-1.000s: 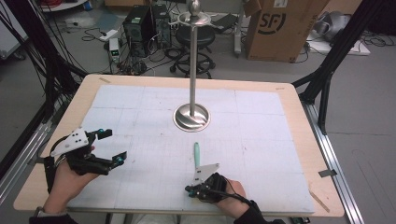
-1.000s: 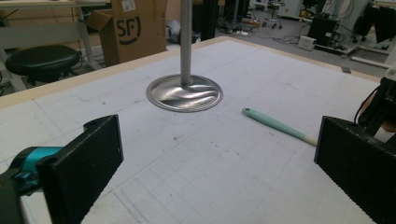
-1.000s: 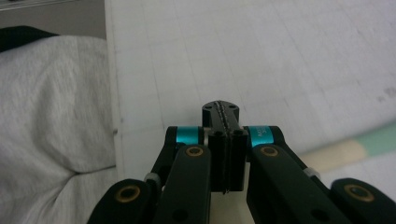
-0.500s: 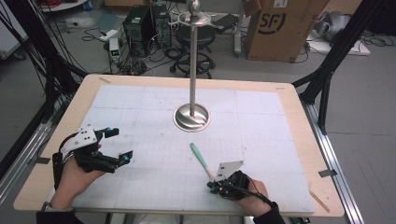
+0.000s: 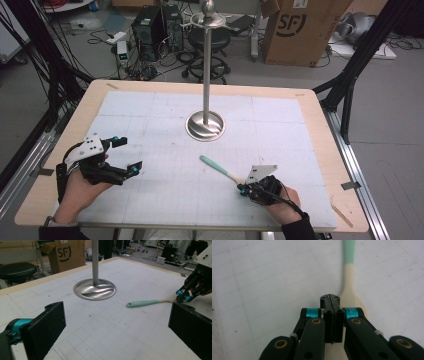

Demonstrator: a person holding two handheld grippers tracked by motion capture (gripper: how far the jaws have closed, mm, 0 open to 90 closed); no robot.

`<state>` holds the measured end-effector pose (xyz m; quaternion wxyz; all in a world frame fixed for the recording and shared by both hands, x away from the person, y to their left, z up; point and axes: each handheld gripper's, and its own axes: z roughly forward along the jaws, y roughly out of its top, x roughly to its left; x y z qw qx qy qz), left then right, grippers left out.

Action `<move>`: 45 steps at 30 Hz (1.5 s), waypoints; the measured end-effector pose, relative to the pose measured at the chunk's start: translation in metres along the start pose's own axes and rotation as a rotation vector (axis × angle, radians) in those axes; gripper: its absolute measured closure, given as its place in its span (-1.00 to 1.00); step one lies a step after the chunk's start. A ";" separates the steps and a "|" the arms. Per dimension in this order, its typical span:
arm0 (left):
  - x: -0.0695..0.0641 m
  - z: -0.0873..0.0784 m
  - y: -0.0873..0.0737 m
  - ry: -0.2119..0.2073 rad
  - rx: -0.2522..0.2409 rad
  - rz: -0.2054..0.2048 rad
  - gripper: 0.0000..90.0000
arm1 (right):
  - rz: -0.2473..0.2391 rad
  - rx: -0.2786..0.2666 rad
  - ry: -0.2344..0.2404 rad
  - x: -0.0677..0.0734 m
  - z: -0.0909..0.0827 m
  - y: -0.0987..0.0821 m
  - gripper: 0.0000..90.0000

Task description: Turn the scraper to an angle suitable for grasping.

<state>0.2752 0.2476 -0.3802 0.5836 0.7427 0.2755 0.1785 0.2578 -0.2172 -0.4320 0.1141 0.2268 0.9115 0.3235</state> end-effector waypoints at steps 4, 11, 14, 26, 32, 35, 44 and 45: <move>0.000 -0.001 0.000 0.002 -0.002 0.001 -0.96 | 0.024 -0.008 -0.010 -0.009 -0.002 -0.004 1.00; 0.000 -0.002 -0.001 0.006 -0.006 -0.003 -0.96 | 0.053 -0.078 0.032 -0.017 -0.006 -0.004 1.00; 0.000 -0.004 0.000 0.005 -0.005 -0.003 -0.96 | 0.039 -0.126 0.024 -0.019 -0.012 0.005 0.99; 0.000 -0.012 0.006 0.034 -0.037 -0.014 -0.96 | 0.073 -0.164 0.032 -0.032 -0.007 0.029 -0.40; -0.003 -0.005 0.004 0.013 -0.024 -0.015 -0.96 | 0.106 -0.126 0.057 -0.037 -0.005 0.033 -0.82; -0.003 -0.006 0.002 0.010 -0.014 -0.015 -0.96 | 0.116 -0.091 0.073 -0.043 -0.002 0.039 -0.97; -0.003 -0.015 0.001 0.024 -0.028 -0.020 -0.96 | 0.051 0.117 0.110 -0.052 0.018 0.061 -0.90; -0.003 -0.015 0.001 0.024 -0.028 -0.020 -0.96 | 0.051 0.117 0.110 -0.052 0.018 0.061 -0.90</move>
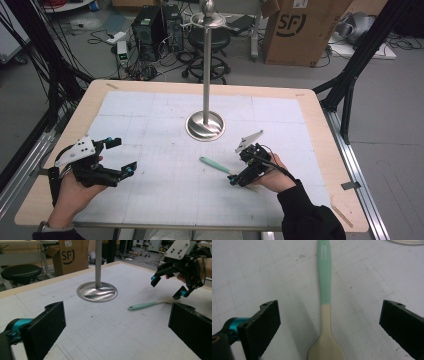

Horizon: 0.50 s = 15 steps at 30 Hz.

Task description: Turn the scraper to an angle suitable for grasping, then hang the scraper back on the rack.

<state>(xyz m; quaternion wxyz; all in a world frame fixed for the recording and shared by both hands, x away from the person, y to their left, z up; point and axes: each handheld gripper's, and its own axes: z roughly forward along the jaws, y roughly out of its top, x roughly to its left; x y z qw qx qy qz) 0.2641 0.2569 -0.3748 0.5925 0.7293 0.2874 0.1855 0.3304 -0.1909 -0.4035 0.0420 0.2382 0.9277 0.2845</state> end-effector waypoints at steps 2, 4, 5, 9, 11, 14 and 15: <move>0.000 0.000 -0.001 -0.002 0.004 0.001 -0.96 | -0.018 0.049 -0.002 -0.002 0.004 0.006 -0.88; 0.000 -0.001 -0.001 0.000 0.005 -0.001 -0.96 | -0.024 0.066 0.003 -0.002 0.005 0.008 -0.85; 0.001 0.000 -0.001 0.000 0.001 -0.002 -0.96 | -0.037 0.075 0.005 -0.002 0.006 0.010 -0.84; 0.000 0.002 0.001 -0.010 0.000 0.004 -0.96 | -0.067 0.142 0.029 -0.003 0.010 0.016 -0.58; 0.001 0.004 0.001 -0.015 0.003 0.003 -0.96 | -0.070 0.168 0.020 -0.004 0.012 0.018 -0.42; 0.001 0.007 -0.001 -0.018 0.010 -0.001 -0.96 | -0.073 0.188 0.014 -0.005 0.015 0.019 -0.30; 0.001 0.007 -0.001 -0.018 0.012 0.000 -0.96 | -0.082 0.224 0.014 -0.005 0.019 0.020 -0.21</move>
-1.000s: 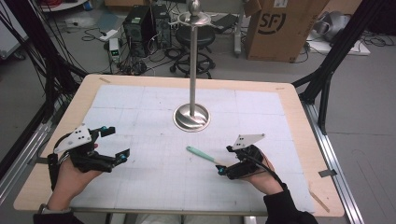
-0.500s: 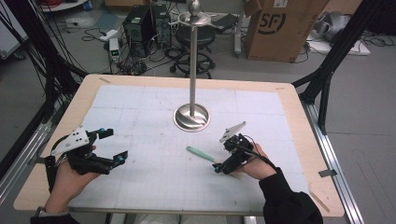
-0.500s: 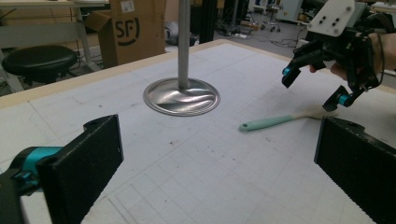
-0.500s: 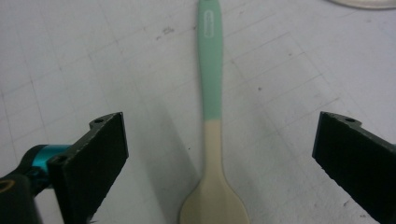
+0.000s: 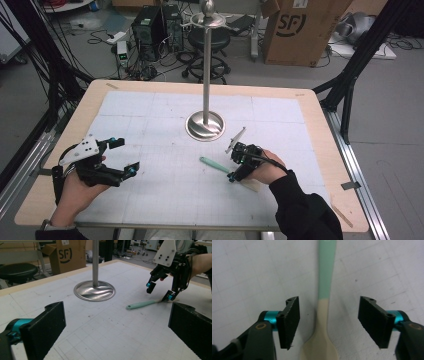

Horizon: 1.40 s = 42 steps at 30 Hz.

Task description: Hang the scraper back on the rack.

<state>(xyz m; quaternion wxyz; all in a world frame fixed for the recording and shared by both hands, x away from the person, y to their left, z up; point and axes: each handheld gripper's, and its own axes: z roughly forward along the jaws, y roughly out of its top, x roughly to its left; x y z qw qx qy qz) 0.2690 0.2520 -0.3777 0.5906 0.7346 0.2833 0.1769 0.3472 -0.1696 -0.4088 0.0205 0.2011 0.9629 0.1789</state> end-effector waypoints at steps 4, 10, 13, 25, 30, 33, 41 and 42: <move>0.000 -0.001 -0.001 -0.001 0.002 -0.002 -0.96 | -0.008 0.039 -0.005 0.000 0.004 0.001 -0.02; 0.003 0.000 -0.004 0.005 0.008 -0.009 -0.96 | -0.012 0.065 -0.018 0.000 0.004 0.003 0.20; 0.001 0.003 -0.003 -0.004 0.009 -0.006 -0.96 | -0.015 0.086 -0.023 0.002 0.003 0.004 0.32; 0.000 0.001 -0.003 -0.002 0.015 0.001 -0.96 | -0.001 0.198 -0.032 0.011 0.005 0.017 0.76; 0.001 0.001 -0.004 0.001 0.014 -0.003 -0.96 | 0.015 0.188 -0.038 0.012 0.005 0.016 0.79; 0.002 0.002 -0.004 0.002 0.018 -0.003 -0.96 | 0.013 0.162 -0.030 0.011 0.003 0.013 0.79; 0.004 0.001 -0.005 0.003 0.016 -0.009 -0.96 | 0.056 -0.036 -0.032 0.002 -0.016 0.001 0.79; 0.003 0.001 -0.005 0.003 0.013 -0.011 -0.96 | 0.063 -0.073 -0.037 0.000 -0.020 -0.001 0.79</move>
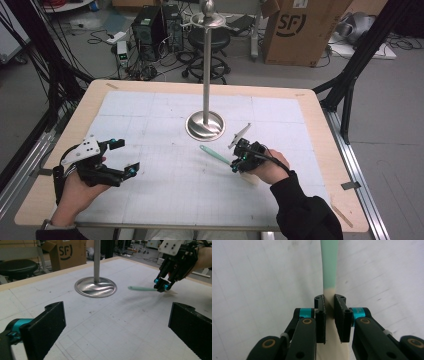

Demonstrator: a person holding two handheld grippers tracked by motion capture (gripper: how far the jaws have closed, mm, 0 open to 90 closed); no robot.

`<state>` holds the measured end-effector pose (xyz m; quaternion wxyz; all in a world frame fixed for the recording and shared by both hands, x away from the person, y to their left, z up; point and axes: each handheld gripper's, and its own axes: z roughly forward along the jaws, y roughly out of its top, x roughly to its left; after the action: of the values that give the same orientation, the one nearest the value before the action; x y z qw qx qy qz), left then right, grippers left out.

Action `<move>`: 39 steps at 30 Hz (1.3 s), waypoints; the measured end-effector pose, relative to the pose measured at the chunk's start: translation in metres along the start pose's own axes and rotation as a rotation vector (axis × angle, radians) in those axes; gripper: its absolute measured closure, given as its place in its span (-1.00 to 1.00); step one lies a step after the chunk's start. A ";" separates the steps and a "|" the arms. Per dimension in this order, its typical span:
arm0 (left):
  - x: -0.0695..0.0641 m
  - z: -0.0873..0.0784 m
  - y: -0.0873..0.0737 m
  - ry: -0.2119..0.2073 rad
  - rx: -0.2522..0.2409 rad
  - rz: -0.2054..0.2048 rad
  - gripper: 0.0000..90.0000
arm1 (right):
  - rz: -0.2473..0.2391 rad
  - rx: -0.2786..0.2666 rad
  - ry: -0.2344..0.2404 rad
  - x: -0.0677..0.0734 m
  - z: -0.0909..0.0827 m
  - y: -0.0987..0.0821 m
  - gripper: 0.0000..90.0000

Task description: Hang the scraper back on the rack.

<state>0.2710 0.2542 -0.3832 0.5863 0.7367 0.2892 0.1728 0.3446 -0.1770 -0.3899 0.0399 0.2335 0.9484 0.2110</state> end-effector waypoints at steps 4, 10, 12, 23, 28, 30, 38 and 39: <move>0.000 -0.002 -0.001 0.004 0.001 -0.002 -0.96 | 0.040 -0.184 -0.021 -0.009 -0.020 -0.005 0.79; 0.000 -0.006 -0.001 0.012 -0.003 -0.001 -0.96 | 0.082 -0.423 -0.020 -0.018 -0.036 -0.009 0.79; 0.000 -0.006 -0.001 0.012 -0.006 -0.003 -0.96 | 0.087 -0.496 -0.040 -0.019 -0.043 -0.010 0.79; 0.000 -0.006 -0.002 0.013 -0.003 -0.005 -0.96 | 0.137 -0.766 -0.038 -0.040 -0.077 -0.009 0.79; 0.001 -0.010 -0.001 0.020 -0.012 -0.009 -0.96 | 0.155 -0.843 -0.043 -0.049 -0.097 0.002 0.79; 0.001 -0.011 -0.001 0.022 -0.012 -0.006 -0.96 | 0.152 -0.859 -0.052 -0.051 -0.104 0.007 0.79; 0.003 -0.020 0.000 0.037 -0.040 -0.021 -0.96 | 0.139 -0.921 -0.090 -0.058 -0.128 0.030 0.79; 0.003 -0.021 0.000 0.037 -0.042 -0.019 -0.96 | 0.137 -0.930 -0.090 -0.060 -0.133 0.033 0.79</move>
<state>0.2609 0.2723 -0.3783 0.5979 0.7180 0.3033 0.1871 0.3888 -0.2284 -0.2569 0.1671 0.2619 0.7330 0.6051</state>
